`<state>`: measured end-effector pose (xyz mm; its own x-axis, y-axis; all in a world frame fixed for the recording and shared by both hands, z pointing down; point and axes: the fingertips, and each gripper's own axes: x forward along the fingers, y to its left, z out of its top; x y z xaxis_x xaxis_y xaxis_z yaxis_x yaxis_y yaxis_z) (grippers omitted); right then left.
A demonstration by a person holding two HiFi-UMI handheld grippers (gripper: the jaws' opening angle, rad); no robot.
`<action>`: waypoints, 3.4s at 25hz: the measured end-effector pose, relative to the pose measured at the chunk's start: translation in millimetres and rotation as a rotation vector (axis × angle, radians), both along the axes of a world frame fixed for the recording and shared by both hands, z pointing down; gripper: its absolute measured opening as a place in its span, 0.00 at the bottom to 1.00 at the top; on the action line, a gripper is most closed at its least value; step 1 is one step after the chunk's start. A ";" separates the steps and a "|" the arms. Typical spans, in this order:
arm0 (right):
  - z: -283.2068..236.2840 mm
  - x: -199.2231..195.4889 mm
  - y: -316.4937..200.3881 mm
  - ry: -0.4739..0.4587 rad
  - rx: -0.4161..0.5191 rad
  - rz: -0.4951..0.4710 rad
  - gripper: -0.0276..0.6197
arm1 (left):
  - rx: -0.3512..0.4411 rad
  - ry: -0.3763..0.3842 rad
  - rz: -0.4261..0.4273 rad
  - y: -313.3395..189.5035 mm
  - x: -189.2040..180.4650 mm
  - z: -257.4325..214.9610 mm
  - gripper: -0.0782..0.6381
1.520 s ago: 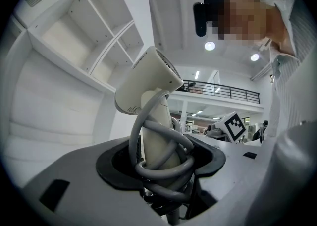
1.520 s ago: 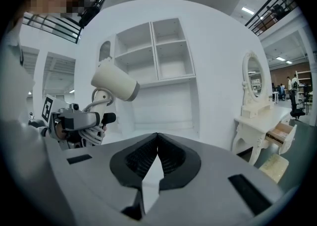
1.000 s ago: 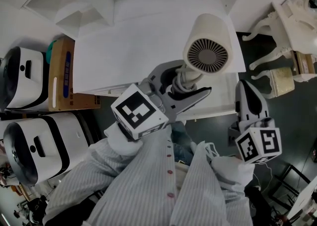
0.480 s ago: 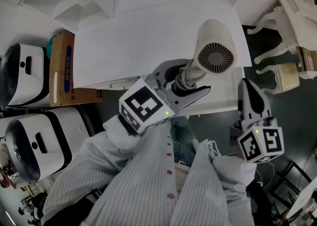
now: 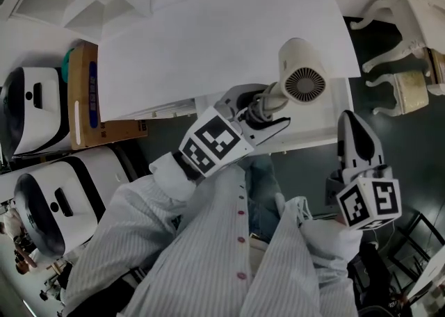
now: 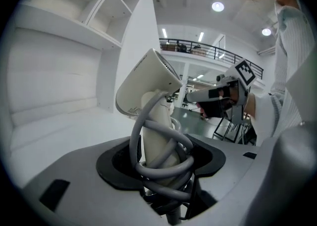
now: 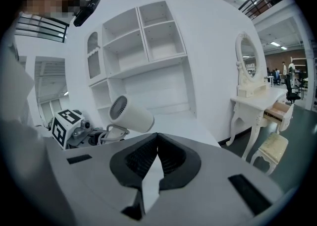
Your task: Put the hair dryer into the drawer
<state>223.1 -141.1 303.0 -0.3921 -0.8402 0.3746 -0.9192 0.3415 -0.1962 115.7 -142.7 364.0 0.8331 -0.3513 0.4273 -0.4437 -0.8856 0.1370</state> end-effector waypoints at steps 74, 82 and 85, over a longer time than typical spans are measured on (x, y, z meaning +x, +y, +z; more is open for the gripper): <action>137.9 -1.3 1.0 -0.116 -0.279 0.019 0.06 | -0.299 -0.587 0.217 30.3 7.3 311.6 0.50; 142.4 -2.2 -0.7 -0.120 -0.290 0.019 0.06 | -0.299 -0.608 0.247 36.7 6.6 317.5 0.50; 143.6 -2.8 -0.1 -0.122 -0.294 0.017 0.06 | -0.293 -0.626 0.263 40.8 7.1 320.7 0.50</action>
<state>220.2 -141.2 446.7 -0.4359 -0.7098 0.5534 -0.8879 0.2389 -0.3930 122.7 -101.9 684.6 0.4434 0.0279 0.8959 -0.2950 -0.9393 0.1752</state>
